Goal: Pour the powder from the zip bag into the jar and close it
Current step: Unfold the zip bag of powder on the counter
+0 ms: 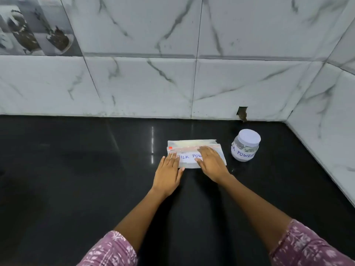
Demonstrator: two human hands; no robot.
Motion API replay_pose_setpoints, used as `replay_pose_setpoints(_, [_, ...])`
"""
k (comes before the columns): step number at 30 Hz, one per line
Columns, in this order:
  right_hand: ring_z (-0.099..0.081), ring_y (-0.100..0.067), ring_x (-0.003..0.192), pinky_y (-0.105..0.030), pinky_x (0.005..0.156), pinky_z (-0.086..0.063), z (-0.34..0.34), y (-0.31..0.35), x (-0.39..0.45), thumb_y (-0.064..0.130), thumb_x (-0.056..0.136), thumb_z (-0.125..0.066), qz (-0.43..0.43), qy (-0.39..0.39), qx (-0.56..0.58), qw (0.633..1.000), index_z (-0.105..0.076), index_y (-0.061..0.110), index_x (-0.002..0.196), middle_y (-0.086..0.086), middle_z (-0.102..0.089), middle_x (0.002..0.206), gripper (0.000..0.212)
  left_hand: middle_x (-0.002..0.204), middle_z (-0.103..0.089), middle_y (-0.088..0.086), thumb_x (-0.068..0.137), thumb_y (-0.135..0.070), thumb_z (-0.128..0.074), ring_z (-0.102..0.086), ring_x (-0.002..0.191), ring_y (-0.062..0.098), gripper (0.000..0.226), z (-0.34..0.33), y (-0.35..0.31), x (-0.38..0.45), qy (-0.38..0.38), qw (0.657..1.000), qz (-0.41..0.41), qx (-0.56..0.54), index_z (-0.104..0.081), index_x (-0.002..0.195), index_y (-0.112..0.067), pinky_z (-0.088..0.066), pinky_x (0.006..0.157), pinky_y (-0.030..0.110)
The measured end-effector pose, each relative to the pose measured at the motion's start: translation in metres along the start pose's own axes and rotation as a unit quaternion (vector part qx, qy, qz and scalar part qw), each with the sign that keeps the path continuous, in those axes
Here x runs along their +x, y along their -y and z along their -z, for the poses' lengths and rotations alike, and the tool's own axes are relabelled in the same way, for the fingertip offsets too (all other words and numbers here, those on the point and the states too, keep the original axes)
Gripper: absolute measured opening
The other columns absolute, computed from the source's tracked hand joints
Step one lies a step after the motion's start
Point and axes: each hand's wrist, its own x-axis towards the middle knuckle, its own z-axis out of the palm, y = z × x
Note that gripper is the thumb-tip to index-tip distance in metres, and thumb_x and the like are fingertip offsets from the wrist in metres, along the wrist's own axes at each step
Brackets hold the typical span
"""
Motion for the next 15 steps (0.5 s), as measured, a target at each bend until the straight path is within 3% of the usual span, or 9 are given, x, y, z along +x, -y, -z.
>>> replay_pose_setpoints(8, [-0.037,-0.027,0.134,-0.037,0.115,-0.021,-0.011,0.013,0.053,0.031,0.098,-0.044,-0.049,0.071,-0.058,0.995,-0.038,0.008,0.139,-0.012,-0.044,0.144,0.048,0.159,-0.024,0.005,0.103,-0.036,-0.021,-0.014,0.148,0.017,0.054,-0.01,0.035,0.036,0.031,0.999,-0.013,-0.023,-0.023,0.15,-0.01,-0.004,0.119,0.031])
replay_pose_setpoints(12, [-0.049,-0.028,0.118,-0.033,0.103,-0.034,-0.006,0.016,0.055,0.011,0.094,-0.048,-0.048,0.023,-0.055,0.997,-0.051,0.007,0.132,-0.013,-0.053,0.128,0.038,0.159,-0.022,0.004,0.104,-0.032,-0.024,-0.016,0.147,0.016,0.05,-0.006,0.037,0.048,0.023,0.999,-0.026,-0.033,-0.025,0.15,-0.012,-0.007,0.119,0.033])
replay_pose_setpoints(15, [-0.054,-0.026,0.108,-0.035,0.09,-0.045,0.009,0.021,0.044,0.011,0.094,-0.052,-0.03,-0.02,-0.007,0.999,-0.062,0.008,0.12,-0.012,-0.058,0.118,0.028,0.16,-0.02,0.002,0.103,-0.025,-0.03,-0.017,0.147,0.017,0.049,0.005,0.035,0.058,-0.003,0.997,-0.06,-0.048,-0.024,0.15,-0.013,-0.012,0.118,0.033])
